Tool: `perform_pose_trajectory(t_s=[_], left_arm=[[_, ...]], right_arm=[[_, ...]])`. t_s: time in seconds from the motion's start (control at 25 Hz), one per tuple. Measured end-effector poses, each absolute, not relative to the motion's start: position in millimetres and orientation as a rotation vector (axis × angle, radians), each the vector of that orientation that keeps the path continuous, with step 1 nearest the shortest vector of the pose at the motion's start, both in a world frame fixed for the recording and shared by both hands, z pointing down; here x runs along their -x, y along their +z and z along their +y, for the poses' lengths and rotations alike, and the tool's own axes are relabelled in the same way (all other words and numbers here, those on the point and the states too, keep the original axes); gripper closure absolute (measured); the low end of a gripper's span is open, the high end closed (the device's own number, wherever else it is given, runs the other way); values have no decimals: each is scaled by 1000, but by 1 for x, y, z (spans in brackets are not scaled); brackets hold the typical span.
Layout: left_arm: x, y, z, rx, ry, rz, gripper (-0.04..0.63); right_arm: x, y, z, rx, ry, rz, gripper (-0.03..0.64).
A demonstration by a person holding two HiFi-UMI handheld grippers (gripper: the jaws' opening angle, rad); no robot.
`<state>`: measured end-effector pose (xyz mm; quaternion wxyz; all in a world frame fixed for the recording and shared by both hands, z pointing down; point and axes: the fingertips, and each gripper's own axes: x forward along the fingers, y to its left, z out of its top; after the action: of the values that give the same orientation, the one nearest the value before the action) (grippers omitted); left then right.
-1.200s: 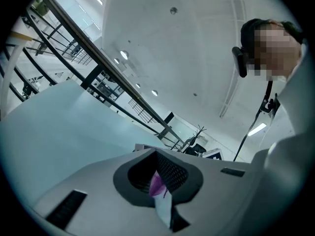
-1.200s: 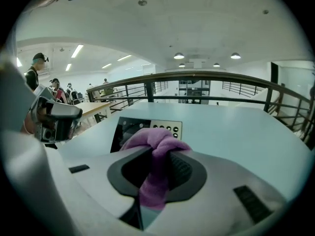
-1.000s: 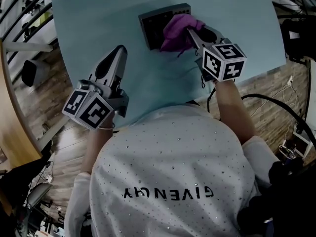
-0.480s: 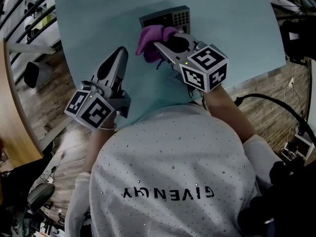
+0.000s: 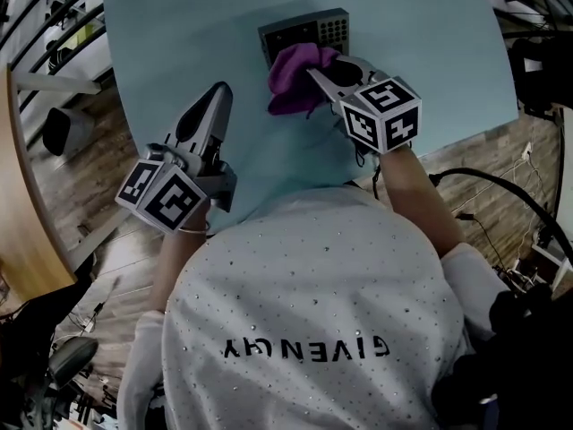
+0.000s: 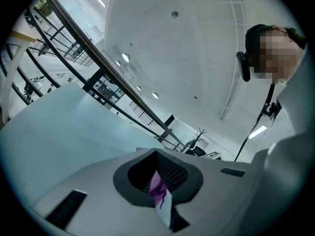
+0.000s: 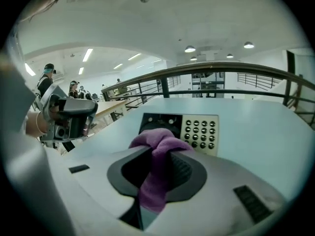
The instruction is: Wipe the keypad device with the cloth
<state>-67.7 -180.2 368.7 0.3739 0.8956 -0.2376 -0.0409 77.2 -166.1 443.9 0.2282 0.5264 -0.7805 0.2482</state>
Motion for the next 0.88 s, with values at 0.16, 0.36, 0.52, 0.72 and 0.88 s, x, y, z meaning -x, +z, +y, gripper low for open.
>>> perform_pose_trajectory(t_s=[0.16,0.36,0.52,0.72,0.88], left_arm=[[74,374,-183,-2307,-74,-609,595],[76,374,-185,-2294,-92,-611,595],[73,372,-180,-2297,-90,-581,595],[77,382,-177,-2298,-42,-602,595],[85,390,-178,-2273,-52,-641,595]], right_arm=[[-113,448,-165,-1543,670,-2053,545],[-146,452,-159,-1651,701,-1971,545],[-158,455,-154,-1690,699,-1927,545],[-128,440,-157,-1742,751,-2021,546],[-34,430,-162,-1486,714,-2295,546]])
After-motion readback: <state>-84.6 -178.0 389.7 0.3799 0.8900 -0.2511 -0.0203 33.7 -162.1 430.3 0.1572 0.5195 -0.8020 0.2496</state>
